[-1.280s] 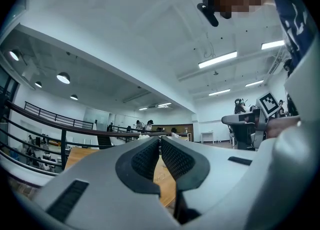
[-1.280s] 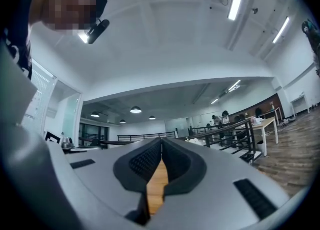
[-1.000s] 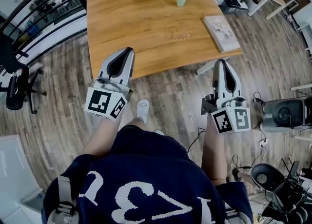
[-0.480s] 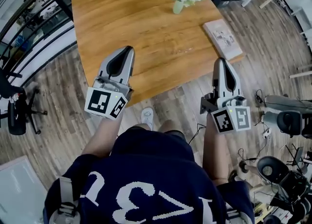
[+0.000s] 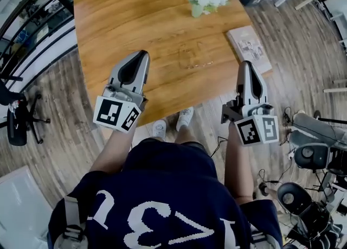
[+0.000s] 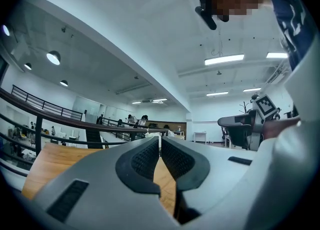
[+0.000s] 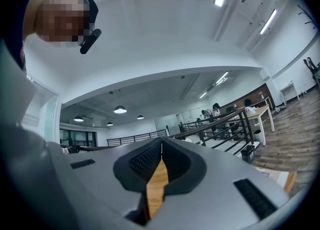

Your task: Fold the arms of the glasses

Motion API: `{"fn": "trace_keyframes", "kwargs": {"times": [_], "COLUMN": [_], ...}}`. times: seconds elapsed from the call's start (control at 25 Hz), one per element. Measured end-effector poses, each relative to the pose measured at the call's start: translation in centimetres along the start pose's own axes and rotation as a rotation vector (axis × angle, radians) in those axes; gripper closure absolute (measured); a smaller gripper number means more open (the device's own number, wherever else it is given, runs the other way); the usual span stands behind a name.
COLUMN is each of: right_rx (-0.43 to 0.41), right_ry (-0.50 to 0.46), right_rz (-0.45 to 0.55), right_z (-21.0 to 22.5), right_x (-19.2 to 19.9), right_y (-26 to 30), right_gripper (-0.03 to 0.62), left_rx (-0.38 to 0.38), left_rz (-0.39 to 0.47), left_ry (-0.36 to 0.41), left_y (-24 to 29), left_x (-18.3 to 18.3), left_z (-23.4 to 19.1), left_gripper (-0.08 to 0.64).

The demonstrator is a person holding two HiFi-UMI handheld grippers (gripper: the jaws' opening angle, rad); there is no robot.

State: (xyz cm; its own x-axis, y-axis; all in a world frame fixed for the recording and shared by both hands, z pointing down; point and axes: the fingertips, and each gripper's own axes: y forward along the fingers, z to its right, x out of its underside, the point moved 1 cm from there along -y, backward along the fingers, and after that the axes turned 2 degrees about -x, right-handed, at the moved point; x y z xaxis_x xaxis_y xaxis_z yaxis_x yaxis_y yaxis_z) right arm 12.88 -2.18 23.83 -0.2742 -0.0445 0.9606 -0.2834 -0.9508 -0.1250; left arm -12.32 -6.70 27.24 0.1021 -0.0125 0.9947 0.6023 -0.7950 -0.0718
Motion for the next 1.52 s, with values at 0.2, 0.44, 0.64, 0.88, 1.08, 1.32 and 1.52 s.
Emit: {"fn": "trace_keyframes", "kwargs": {"times": [0.2, 0.44, 0.64, 0.88, 1.08, 1.32, 1.52], "right_rx": [-0.092, -0.167, -0.167, -0.119, -0.089, -0.01, 0.063], "right_ry": [0.005, 0.015, 0.03, 0.074, 0.16, 0.41, 0.626], "right_rz": [0.006, -0.021, -0.052, -0.112, -0.178, -0.324, -0.451], "right_z": [3.4, 7.5, 9.7, 9.9, 9.5, 9.7, 9.6], "right_x": [-1.4, -1.5, 0.2, 3.2, 7.1, 16.1, 24.1], "right_y": [4.9, 9.2, 10.3, 11.0, 11.0, 9.6, 7.1], "right_gripper": [0.566, 0.566, 0.566, 0.566, 0.566, 0.565, 0.563], "left_rx": [-0.067, -0.133, -0.151, -0.101, -0.037, 0.025, 0.058], "left_rz": [0.014, 0.023, -0.011, -0.057, -0.109, -0.156, -0.186], "left_ry": [0.016, 0.02, 0.006, -0.027, -0.065, -0.104, -0.115], "left_y": [4.3, 8.4, 9.7, 11.1, 12.3, 13.1, 13.2], "left_x": [-0.4, 0.0, 1.8, 3.7, 6.2, 9.2, 10.7], "left_z": [-0.3, -0.2, 0.0, -0.8, -1.3, -1.6, -1.7], "left_gripper": [0.534, 0.534, 0.534, 0.534, 0.534, 0.534, 0.534]}}
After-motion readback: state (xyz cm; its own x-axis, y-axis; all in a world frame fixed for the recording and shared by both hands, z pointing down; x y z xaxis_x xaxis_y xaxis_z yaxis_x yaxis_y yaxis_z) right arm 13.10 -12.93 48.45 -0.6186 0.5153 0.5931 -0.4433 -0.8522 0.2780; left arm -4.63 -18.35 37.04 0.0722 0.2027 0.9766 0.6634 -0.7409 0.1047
